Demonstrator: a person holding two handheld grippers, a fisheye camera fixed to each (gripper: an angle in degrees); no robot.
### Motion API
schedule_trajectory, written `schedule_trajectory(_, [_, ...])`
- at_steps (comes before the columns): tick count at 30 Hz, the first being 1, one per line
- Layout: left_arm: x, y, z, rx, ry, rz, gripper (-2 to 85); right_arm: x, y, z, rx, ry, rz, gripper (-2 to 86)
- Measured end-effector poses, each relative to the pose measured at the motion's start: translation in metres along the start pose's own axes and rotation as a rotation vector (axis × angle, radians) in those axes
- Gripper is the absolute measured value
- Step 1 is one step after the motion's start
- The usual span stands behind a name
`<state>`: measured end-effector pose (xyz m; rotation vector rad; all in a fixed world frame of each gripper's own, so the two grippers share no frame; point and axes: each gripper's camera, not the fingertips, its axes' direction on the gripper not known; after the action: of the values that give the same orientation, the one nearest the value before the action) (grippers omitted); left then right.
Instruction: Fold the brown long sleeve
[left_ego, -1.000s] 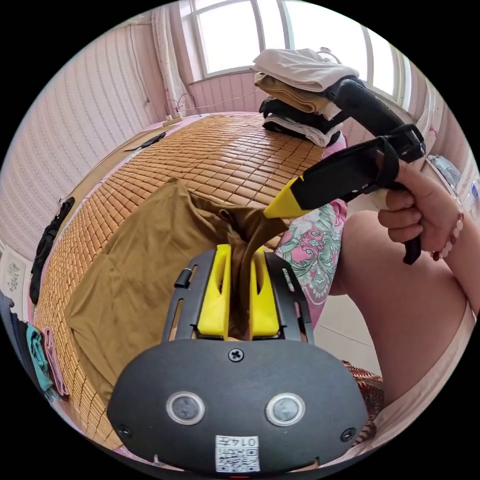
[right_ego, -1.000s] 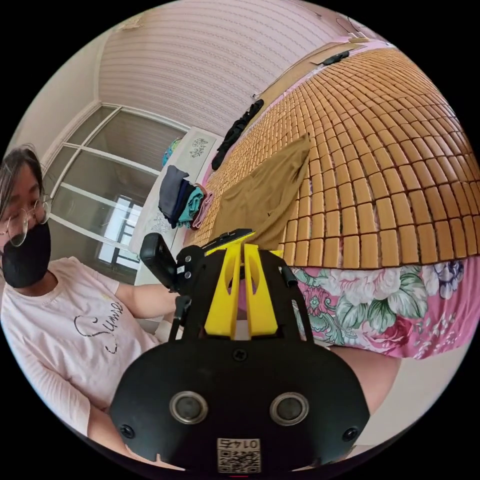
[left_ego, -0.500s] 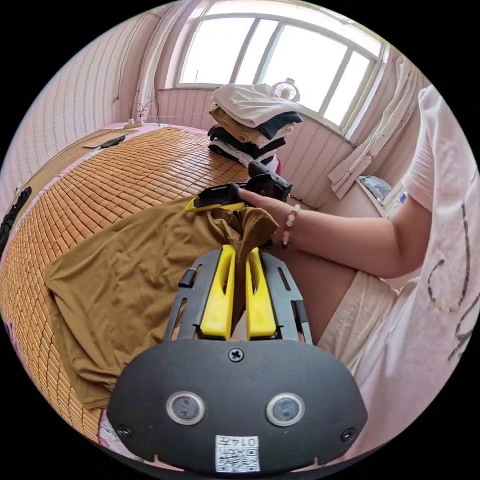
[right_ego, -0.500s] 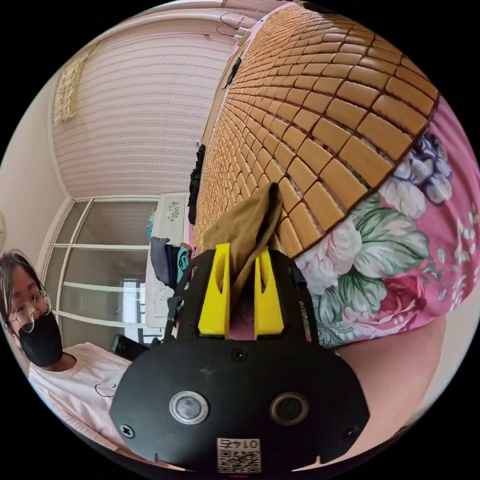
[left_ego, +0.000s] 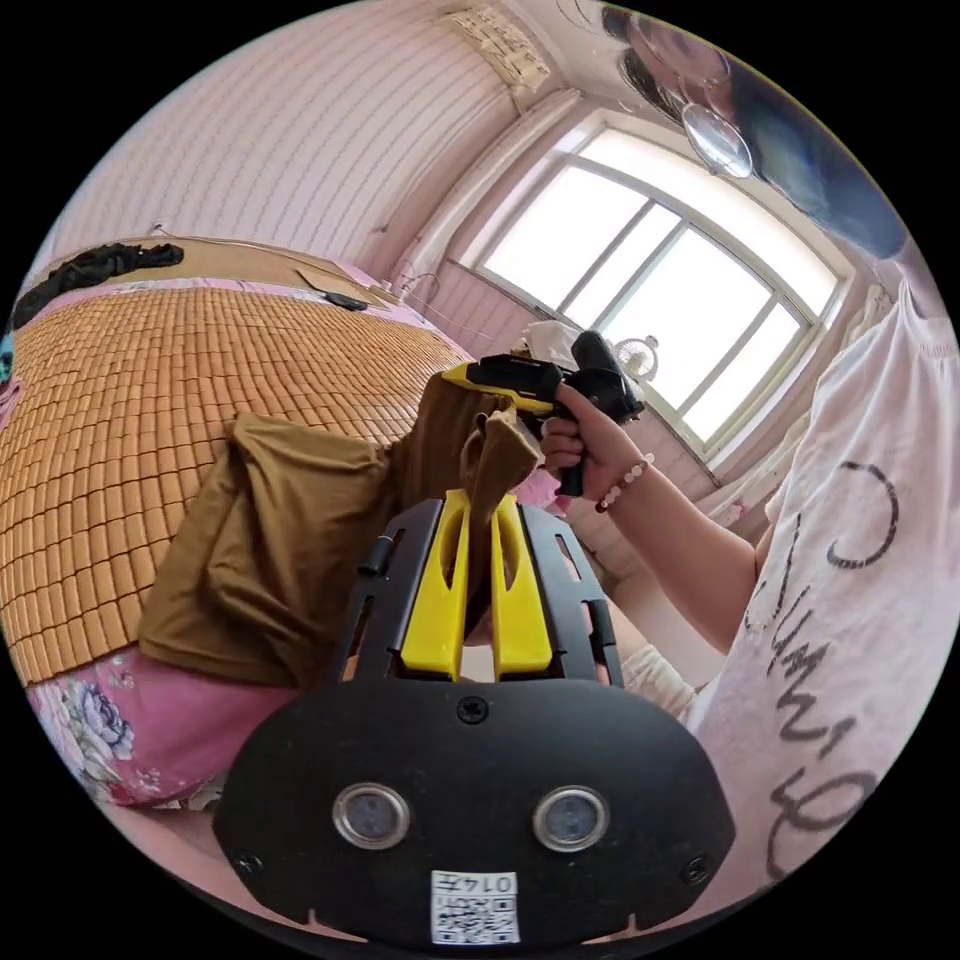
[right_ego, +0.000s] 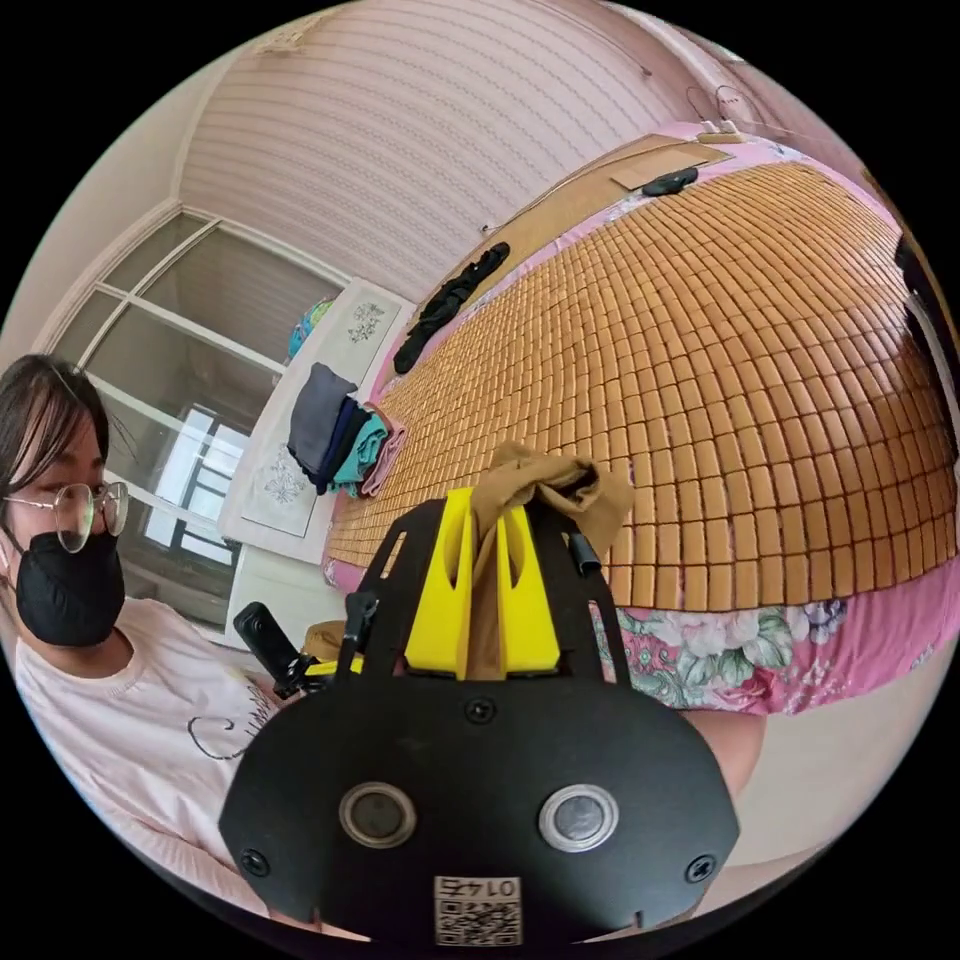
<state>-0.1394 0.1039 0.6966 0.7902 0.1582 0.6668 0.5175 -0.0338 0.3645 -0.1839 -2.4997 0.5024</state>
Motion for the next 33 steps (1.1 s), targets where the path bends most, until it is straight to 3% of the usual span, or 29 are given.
schedule_trajectory(8, [-0.09,0.007,-0.023,-0.146,-0.399,-0.199,5.9,-0.069,-0.03,0.174,-0.248,0.139,-0.047,12.5])
schedule_trajectory(16, [-0.119,0.02,-0.029,-0.283,-0.492,-0.349,5.4,-0.13,-0.025,0.199,-0.249,0.434,-0.314,13.5])
schedule_trajectory(21, [-0.113,0.026,-0.044,-0.194,-0.497,-0.395,8.4,-0.15,-0.036,0.246,-0.36,0.52,-0.412,16.6])
schedule_trajectory(25, [-0.105,0.025,-0.028,-0.148,-0.464,-0.356,12.6,-0.157,-0.023,0.285,-0.502,0.525,-0.446,12.8])
schedule_trajectory(28, [-0.099,0.028,-0.008,-0.218,-0.452,-0.348,10.8,-0.173,-0.001,0.282,-0.447,0.508,-0.496,6.1])
schedule_trajectory(31, [-0.084,0.031,0.0,-0.254,-0.554,-0.233,6.4,-0.183,0.012,0.269,-0.416,0.463,-0.477,2.8])
schedule_trajectory(33, [-0.079,0.035,-0.002,-0.238,-0.501,-0.212,2.9,-0.191,0.018,0.247,-0.36,0.398,-0.441,2.0])
